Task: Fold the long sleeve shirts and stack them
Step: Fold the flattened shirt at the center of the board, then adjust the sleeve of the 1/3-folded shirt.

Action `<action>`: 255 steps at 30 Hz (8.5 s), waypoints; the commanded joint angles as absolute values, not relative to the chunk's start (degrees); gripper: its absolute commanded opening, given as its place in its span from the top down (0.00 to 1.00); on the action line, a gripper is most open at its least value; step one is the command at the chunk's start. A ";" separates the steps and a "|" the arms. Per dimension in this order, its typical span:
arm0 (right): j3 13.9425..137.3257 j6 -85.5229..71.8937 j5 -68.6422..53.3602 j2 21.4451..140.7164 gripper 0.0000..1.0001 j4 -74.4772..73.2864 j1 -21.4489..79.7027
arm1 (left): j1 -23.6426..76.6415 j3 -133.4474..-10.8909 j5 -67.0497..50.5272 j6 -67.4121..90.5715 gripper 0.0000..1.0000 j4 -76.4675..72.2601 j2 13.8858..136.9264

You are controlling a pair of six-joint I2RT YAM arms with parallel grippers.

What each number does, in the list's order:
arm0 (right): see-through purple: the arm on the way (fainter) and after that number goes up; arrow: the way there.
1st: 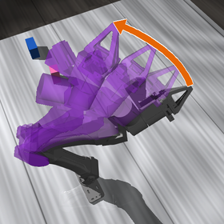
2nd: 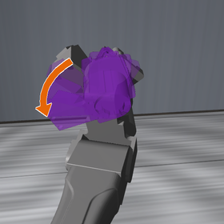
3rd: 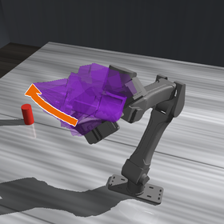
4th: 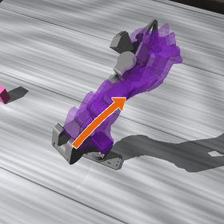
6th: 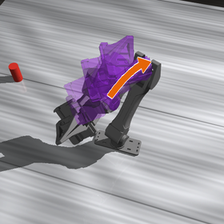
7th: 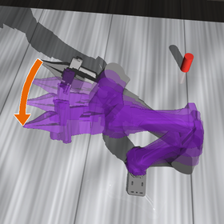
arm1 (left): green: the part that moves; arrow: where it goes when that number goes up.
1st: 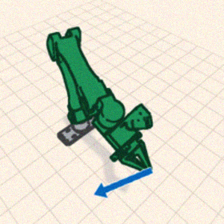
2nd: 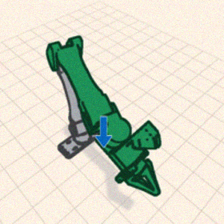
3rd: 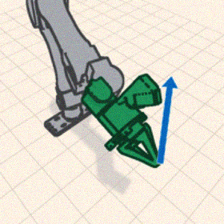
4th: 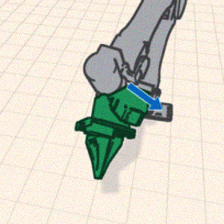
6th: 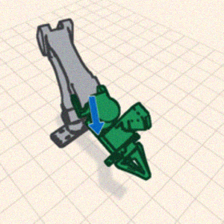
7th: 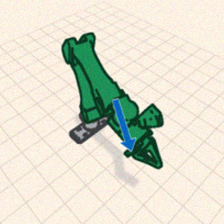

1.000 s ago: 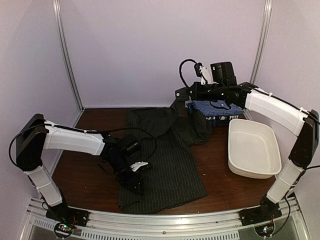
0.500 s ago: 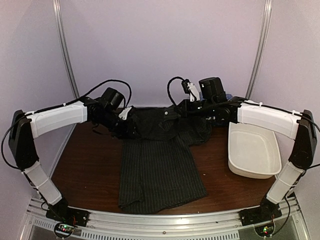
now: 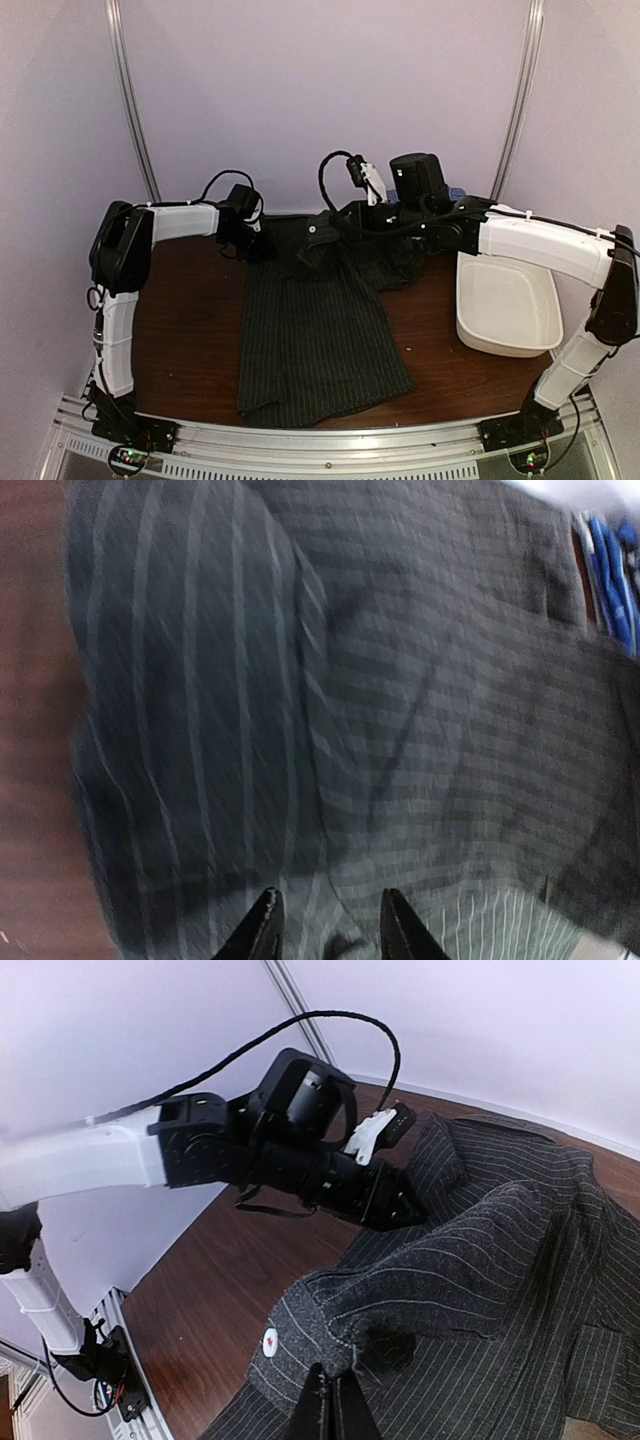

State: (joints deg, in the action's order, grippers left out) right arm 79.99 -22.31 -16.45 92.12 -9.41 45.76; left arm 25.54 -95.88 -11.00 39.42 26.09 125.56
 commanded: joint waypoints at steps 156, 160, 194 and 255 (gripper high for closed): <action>69.26 -50.86 -24.98 122.15 0.54 21.95 46.41 | 37.75 -56.33 -15.47 31.47 0.70 36.80 89.35; 68.87 -51.28 -24.77 122.86 0.54 22.54 46.43 | 37.79 -55.97 -15.23 31.51 0.70 36.92 89.13; 72.43 -47.33 -16.52 120.87 1.00 15.71 42.28 | 37.79 -54.96 -14.64 31.16 0.74 37.54 87.89; 71.92 -45.14 -21.11 120.40 1.00 16.50 40.87 | 45.35 -57.86 -21.40 41.12 1.00 30.59 94.32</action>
State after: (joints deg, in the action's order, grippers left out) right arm 72.01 -46.37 -20.86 122.04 15.66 40.64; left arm 45.08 -55.99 -21.89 40.47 28.77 97.84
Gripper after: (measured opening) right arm 0.006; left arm 0.009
